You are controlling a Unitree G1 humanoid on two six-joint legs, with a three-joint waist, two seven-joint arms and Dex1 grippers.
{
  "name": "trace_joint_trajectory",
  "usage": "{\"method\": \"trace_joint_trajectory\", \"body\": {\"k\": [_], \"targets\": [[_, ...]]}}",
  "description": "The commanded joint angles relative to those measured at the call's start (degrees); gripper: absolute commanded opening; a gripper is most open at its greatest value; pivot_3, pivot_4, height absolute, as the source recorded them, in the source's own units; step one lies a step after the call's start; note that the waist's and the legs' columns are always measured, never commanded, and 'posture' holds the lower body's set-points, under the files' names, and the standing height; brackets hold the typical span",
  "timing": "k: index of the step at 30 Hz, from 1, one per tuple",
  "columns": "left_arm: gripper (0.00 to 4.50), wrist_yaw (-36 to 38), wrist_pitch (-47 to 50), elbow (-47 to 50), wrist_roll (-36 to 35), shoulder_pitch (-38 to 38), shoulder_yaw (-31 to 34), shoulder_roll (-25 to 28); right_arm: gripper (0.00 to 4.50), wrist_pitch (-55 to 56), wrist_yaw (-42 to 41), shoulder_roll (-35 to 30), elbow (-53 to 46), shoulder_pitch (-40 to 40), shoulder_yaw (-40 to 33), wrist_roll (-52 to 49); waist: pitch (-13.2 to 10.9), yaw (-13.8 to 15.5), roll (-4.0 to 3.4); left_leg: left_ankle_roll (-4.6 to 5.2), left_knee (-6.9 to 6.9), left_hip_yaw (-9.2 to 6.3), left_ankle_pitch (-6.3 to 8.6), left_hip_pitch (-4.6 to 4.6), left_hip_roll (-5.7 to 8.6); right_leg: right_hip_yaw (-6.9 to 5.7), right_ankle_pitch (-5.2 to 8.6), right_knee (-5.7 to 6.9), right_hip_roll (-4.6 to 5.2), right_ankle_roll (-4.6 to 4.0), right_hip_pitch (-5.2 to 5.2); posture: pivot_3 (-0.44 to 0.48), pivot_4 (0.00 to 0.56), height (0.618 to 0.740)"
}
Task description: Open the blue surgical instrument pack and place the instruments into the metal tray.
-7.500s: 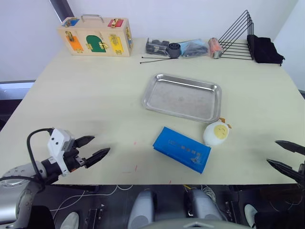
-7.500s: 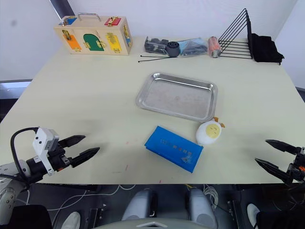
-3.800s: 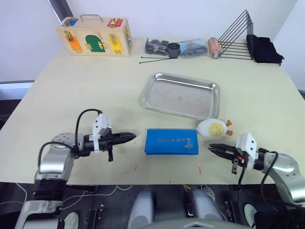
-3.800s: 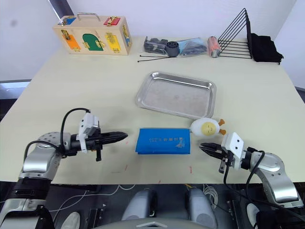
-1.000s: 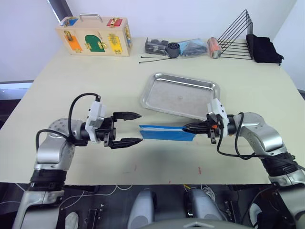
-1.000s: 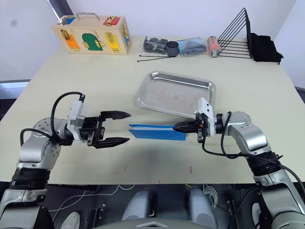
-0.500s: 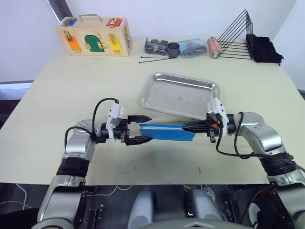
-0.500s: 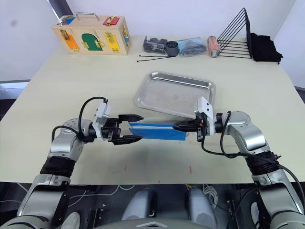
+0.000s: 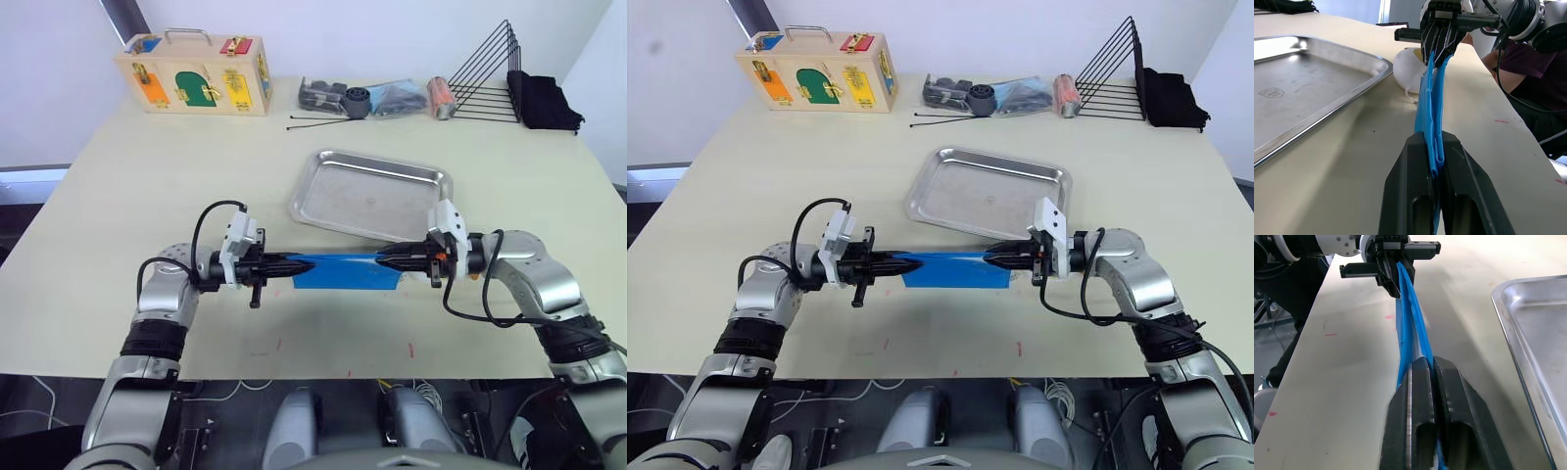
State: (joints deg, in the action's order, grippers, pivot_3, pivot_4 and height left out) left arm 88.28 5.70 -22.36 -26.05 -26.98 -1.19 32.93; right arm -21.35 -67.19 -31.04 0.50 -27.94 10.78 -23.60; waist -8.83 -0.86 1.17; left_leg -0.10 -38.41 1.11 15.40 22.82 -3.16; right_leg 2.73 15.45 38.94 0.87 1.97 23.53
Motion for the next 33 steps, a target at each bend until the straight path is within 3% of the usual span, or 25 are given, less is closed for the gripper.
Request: {"method": "trace_joint_trajectory", "body": {"k": [1,7,12,20,23,26,30,33], "targets": [[0.00,0.34,-0.27,2.23,-0.29,0.97,0.63,0.36,2.12,-2.62,-0.13,-3.51,-5.16,3.15,-5.22,-3.53,0.00,0.10,0.00,0.00,0.00,0.00,0.00,0.03,0.00,-0.01,0.00,-0.02,0.01,0.00,0.00,0.000,0.150,0.740],[0.00,0.47,0.48,4.95,-0.72,2.03,0.76,0.60,4.47,-6.93,2.63,-7.63,-7.88,6.85,-14.71,-8.61,-0.01,0.07,0.00,0.00,0.00,-0.03,0.00,0.05,0.00,-0.03,0.00,-0.01,0.01,0.00,0.01,0.000,0.150,0.740],[0.00,1.05,-0.16,4.77,-0.35,1.63,0.68,0.78,4.47,-3.18,5.28,-10.51,-2.11,10.55,-18.46,-4.67,-0.01,0.16,0.01,0.00,0.00,-0.02,0.00,0.06,0.02,-0.03,0.00,-0.05,0.02,0.00,0.00,0.000,0.150,0.740],[0.00,1.45,-0.80,3.54,0.06,0.25,0.36,0.58,4.47,-1.21,5.85,-10.69,3.93,13.93,-16.45,-0.75,-0.01,-0.04,0.00,0.00,0.01,0.00,0.00,0.04,0.02,0.01,0.00,-0.02,0.00,0.01,0.01,0.000,0.150,0.740],[0.00,1.60,-0.90,3.44,0.13,0.19,0.38,0.70,3.78,-4.45,3.90,-10.59,1.97,14.84,-17.29,-4.16,-0.01,0.03,0.00,0.00,0.01,-0.01,0.00,0.04,0.02,0.01,0.00,-0.03,-0.01,0.01,0.00,0.000,0.150,0.740],[0.00,1.66,-0.90,3.35,0.18,0.15,0.45,0.85,2.51,-6.89,3.53,-10.88,0.66,15.25,-18.50,-6.67,-0.01,0.02,0.00,0.00,0.00,0.00,0.00,0.05,0.02,0.02,0.00,-0.04,0.00,0.01,0.00,0.000,0.150,0.740],[0.00,1.65,-1.24,3.34,0.32,0.33,0.41,0.86,0.41,-10.84,2.36,-11.72,-1.65,16.49,-19.41,-10.27,-0.01,0.06,0.01,0.00,0.00,-0.01,0.00,0.05,0.02,0.01,0.00,-0.03,0.00,0.01,0.00,0.000,0.150,0.740],[0.00,1.52,-1.51,3.24,0.46,0.30,0.35,0.80,0.05,-14.18,2.36,-11.77,-3.56,16.84,-21.99,-14.35,-0.01,0.09,0.01,0.00,0.01,-0.01,0.00,0.05,0.02,0.01,0.00,-0.04,0.01,0.01,0.00,0.000,0.150,0.740]]}}
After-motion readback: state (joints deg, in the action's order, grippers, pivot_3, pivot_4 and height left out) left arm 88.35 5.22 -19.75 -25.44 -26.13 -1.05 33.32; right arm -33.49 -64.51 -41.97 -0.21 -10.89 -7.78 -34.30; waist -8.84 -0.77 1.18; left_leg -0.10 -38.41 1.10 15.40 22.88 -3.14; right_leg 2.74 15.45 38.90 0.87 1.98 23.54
